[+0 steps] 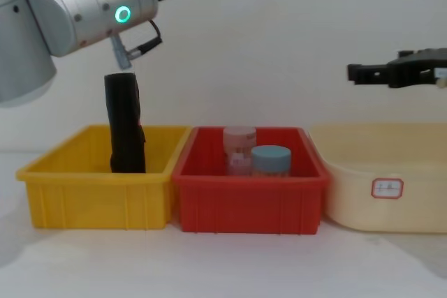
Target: Pick up the garbage bag with the one hand and transfer it to the other hand.
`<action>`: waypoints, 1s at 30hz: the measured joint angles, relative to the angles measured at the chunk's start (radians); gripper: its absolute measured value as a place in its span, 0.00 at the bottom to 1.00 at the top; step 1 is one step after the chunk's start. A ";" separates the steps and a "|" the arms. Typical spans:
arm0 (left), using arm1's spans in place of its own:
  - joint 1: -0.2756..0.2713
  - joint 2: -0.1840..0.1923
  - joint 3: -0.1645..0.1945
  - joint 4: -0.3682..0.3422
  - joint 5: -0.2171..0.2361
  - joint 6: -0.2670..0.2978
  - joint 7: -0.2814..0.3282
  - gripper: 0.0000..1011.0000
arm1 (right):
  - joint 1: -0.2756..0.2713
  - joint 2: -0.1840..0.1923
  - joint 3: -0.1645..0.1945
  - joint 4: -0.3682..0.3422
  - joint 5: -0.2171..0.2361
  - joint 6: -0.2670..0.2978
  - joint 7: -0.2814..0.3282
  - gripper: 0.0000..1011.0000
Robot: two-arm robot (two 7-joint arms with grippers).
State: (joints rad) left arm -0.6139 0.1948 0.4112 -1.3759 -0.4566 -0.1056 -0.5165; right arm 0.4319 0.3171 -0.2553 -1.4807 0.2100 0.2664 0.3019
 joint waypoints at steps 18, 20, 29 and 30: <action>0.027 0.030 -0.009 -0.087 0.047 0.043 0.092 0.99 | -0.040 -0.023 -0.047 -0.021 0.099 0.026 0.125 0.99; 0.029 0.031 -0.010 -0.091 0.050 0.046 0.097 0.99 | -0.040 -0.023 -0.057 -0.018 0.106 0.031 0.142 0.99; 0.032 0.036 -0.011 -0.103 0.056 0.052 0.110 0.99 | -0.016 -0.023 -0.102 0.017 0.115 0.052 0.188 0.99; 0.033 0.036 -0.011 -0.104 0.056 0.053 0.111 0.99 | -0.010 -0.024 -0.109 0.026 0.115 0.055 0.194 0.99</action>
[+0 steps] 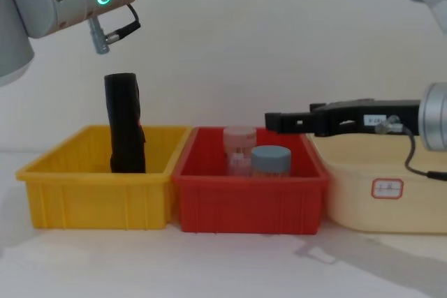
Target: Pick up the garbage bag with the one hand and transfer it to the other hand.
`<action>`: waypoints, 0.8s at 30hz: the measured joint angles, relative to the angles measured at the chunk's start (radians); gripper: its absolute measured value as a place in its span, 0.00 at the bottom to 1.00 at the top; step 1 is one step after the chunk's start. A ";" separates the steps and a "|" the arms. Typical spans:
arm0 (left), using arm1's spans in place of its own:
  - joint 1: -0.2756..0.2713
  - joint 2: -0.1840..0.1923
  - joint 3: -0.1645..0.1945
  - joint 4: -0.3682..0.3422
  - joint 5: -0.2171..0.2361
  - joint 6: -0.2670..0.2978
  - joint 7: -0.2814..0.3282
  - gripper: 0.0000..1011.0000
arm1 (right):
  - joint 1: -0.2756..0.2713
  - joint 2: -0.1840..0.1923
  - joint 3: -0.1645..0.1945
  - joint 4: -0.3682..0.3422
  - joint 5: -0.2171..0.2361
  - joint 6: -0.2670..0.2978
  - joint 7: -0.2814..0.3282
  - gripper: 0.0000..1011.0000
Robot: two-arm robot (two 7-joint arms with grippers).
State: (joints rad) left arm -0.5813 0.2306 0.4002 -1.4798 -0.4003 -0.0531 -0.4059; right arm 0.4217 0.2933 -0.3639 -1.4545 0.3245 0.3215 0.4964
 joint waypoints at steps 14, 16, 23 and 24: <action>0.002 0.002 -0.001 -0.007 0.004 0.003 0.007 0.99 | 0.077 -0.016 -0.051 0.119 -0.009 0.004 0.030 0.99; 0.002 0.002 -0.001 -0.007 0.004 0.004 0.008 0.99 | 0.093 -0.019 -0.057 0.141 -0.012 0.002 0.032 0.99; 0.003 0.003 -0.001 -0.008 0.005 0.004 0.009 0.99 | 0.129 -0.025 -0.073 0.195 -0.019 -0.005 0.038 0.99; 0.003 0.003 -0.001 -0.008 0.005 0.005 0.009 0.99 | 0.132 -0.025 -0.075 0.200 -0.019 -0.005 0.039 0.99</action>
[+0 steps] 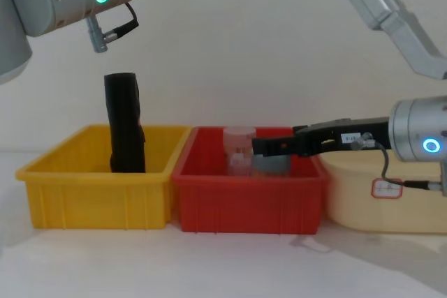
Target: Pick up the garbage bag with the one hand and transfer it to the other hand.
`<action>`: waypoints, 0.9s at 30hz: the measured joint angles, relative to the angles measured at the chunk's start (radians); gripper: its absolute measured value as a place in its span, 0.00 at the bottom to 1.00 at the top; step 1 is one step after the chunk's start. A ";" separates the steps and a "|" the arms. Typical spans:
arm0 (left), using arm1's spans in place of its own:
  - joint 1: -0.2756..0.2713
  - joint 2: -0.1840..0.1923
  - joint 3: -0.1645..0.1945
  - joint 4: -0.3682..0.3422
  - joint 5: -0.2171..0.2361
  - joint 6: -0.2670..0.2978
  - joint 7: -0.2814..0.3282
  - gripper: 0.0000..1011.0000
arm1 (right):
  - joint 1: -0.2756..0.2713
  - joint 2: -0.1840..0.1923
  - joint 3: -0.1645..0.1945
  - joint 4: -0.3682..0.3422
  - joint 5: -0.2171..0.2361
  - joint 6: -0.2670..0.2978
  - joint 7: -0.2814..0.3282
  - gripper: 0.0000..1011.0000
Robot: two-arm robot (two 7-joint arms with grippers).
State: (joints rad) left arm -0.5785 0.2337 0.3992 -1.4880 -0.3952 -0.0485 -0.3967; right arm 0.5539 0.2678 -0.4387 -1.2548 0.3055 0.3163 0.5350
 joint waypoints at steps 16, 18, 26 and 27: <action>0.000 0.000 0.000 -0.001 0.000 0.000 0.001 0.99 | 0.055 -0.011 -0.038 0.080 -0.013 -0.008 0.006 0.99; 0.000 0.000 0.000 -0.001 0.000 0.000 0.001 0.99 | 0.062 -0.012 -0.045 0.091 -0.016 -0.008 0.007 0.99; 0.000 0.000 0.000 -0.001 0.000 0.000 0.001 0.99 | 0.092 -0.019 -0.067 0.134 -0.024 -0.009 0.010 0.99; 0.000 0.000 0.000 -0.001 0.000 0.000 0.001 0.99 | 0.092 -0.019 -0.067 0.134 -0.024 -0.009 0.010 0.99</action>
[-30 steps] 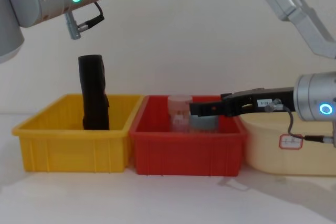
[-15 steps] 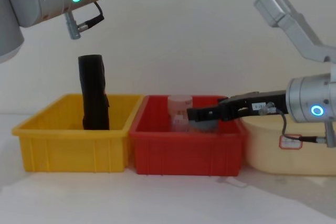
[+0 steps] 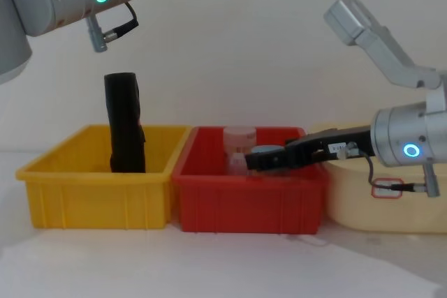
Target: Pick up the garbage bag with the one hand and transfer it to the other hand.
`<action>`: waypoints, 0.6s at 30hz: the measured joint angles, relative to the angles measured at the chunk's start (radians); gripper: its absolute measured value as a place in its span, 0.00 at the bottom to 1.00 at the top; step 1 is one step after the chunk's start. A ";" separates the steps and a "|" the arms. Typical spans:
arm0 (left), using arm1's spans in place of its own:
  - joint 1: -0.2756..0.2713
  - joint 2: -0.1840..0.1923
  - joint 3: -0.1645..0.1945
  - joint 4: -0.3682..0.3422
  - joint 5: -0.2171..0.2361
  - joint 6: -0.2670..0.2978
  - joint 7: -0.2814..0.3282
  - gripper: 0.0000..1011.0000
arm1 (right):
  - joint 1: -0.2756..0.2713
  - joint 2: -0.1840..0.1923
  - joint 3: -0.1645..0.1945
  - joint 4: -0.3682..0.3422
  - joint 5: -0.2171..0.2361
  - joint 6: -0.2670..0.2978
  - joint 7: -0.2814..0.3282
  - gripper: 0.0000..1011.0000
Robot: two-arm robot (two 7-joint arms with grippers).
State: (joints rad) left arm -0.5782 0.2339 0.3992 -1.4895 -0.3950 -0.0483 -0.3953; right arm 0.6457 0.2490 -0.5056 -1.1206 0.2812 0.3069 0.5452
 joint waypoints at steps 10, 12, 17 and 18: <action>0.000 0.000 0.000 0.000 0.000 0.000 0.000 0.99 | 0.032 -0.010 -0.015 0.042 -0.003 -0.003 0.000 0.88; 0.000 0.000 0.000 0.000 0.000 0.000 0.000 0.99 | 0.035 -0.011 -0.017 0.046 -0.003 -0.003 -0.001 0.84; 0.000 0.000 0.000 0.000 0.000 0.000 0.000 0.99 | 0.042 -0.012 -0.020 0.052 -0.001 -0.003 -0.006 0.68; 0.000 0.000 0.000 0.000 0.000 0.000 0.000 0.99 | 0.043 -0.012 -0.020 0.053 -0.001 -0.003 -0.006 0.67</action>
State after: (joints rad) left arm -0.5783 0.2339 0.3993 -1.4895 -0.3950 -0.0484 -0.3954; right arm 0.6888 0.2370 -0.5259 -1.0679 0.2806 0.3037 0.5387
